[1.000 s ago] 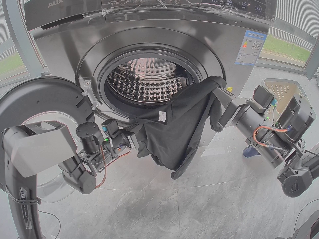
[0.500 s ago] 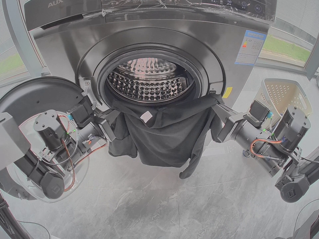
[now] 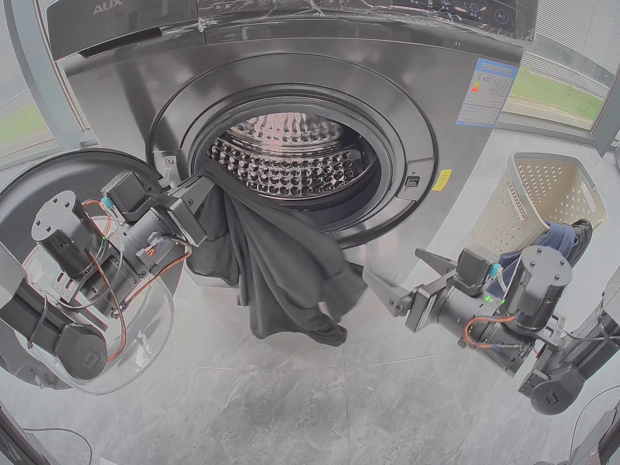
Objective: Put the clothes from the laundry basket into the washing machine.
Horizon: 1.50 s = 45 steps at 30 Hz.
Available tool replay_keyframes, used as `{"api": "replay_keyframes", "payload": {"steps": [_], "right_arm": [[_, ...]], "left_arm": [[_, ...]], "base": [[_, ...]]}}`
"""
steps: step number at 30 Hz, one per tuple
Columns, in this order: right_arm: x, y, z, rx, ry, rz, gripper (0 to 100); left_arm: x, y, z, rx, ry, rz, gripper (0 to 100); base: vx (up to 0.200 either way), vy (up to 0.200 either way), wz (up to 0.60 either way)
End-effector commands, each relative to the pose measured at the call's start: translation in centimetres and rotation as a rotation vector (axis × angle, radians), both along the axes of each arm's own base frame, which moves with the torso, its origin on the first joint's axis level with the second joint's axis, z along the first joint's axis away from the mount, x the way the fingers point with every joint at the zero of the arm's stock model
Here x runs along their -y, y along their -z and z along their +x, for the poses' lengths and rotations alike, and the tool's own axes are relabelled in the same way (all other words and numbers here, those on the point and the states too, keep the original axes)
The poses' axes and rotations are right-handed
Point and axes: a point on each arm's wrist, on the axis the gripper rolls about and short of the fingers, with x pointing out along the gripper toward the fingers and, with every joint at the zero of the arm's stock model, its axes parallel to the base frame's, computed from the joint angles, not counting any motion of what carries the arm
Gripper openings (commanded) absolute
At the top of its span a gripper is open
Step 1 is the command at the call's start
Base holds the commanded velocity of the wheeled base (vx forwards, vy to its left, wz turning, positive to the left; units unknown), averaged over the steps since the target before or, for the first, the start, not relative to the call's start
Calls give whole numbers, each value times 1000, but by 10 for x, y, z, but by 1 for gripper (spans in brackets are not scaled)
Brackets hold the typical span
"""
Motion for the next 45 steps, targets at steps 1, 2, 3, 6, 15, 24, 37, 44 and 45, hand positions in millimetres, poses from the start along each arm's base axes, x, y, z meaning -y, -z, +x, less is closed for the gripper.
{"api": "replay_keyframes", "payload": {"steps": [1,2,3,6,15,24,37,44,45], "right_arm": [[-8,32,-2,-92,-31,-80,100],[-10,34,-1,-93,-35,-81,100],[-11,34,0,-92,-35,-80,100],[-17,35,6,-83,-36,-74,100],[-40,35,11,-57,-80,-54,100],[-61,43,27,-41,-96,-43,100],[-85,62,51,-24,-97,-46,100],[-98,68,69,8,-94,-34,100],[-100,69,73,12,-95,-30,100]], "left_arm": [[-1,-19,-10,63,11,-26,0],[-1,-21,-12,70,13,-29,0],[-1,-23,-14,74,14,-31,0],[1,-25,-18,84,27,-35,0],[2,-27,-19,92,34,-37,0],[0,-34,-24,115,40,-44,0],[8,-32,-28,105,69,-44,0],[10,-32,-30,107,76,-46,0],[10,-32,-30,107,76,-46,0]], "base": [[0,0,0],[0,0,0],[0,0,0],[0,0,0],[0,0,0],[0,0,0],[0,0,0],[0,0,0],[0,0,0]]}}
